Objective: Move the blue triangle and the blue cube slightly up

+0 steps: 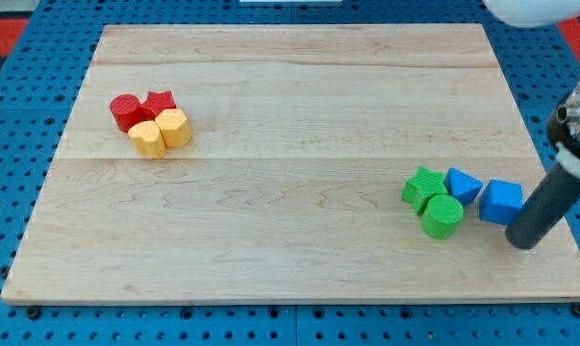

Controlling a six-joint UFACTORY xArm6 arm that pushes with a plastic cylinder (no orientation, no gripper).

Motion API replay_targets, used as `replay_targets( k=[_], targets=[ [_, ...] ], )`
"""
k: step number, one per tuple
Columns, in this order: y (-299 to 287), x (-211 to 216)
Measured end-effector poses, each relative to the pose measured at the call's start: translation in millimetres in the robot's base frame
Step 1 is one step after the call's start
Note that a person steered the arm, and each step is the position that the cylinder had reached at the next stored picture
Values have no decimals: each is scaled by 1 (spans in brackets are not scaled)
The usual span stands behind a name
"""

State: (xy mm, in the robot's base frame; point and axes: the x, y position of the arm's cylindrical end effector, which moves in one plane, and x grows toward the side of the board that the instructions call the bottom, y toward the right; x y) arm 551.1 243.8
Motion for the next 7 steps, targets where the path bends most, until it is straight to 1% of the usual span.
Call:
replay_targets(
  k=[1,3,6,7],
  targets=[
    [25,-23],
    [26,-29],
    [-46,-30],
    [-47,-46]
  ],
)
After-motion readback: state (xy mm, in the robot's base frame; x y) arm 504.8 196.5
